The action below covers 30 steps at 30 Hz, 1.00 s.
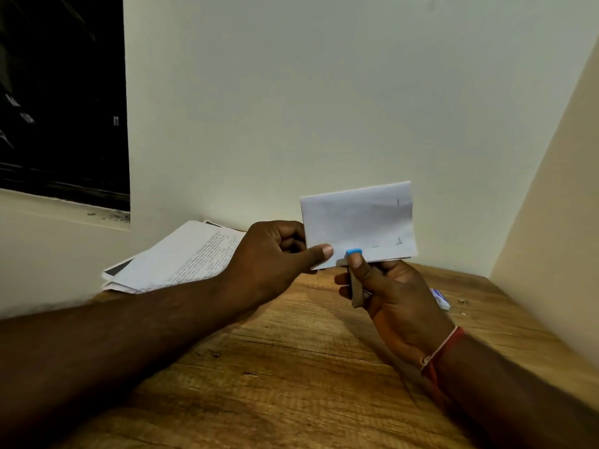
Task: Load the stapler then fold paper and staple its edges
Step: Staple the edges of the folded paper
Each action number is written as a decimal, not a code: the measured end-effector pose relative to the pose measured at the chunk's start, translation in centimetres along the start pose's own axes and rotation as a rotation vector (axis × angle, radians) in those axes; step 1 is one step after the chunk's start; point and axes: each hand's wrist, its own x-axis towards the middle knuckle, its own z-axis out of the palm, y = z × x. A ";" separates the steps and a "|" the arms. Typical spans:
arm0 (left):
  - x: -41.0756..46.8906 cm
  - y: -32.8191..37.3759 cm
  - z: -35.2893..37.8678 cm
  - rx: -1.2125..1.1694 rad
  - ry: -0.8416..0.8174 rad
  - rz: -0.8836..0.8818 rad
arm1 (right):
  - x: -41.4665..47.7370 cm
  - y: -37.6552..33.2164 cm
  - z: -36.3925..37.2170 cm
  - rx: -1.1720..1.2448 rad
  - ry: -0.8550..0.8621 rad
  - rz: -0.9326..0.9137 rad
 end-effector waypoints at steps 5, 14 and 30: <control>0.6 -0.5 -0.5 -0.213 0.022 -0.092 | 0.2 -0.2 -1.1 -0.467 -0.047 0.023; 0.7 -0.7 -0.3 -0.230 0.007 -0.101 | 0.4 0.4 -1.6 -1.167 -0.204 0.034; 0.0 0.1 -0.4 -0.129 -0.257 -0.005 | 1.4 -1.4 -2.2 0.134 0.110 0.138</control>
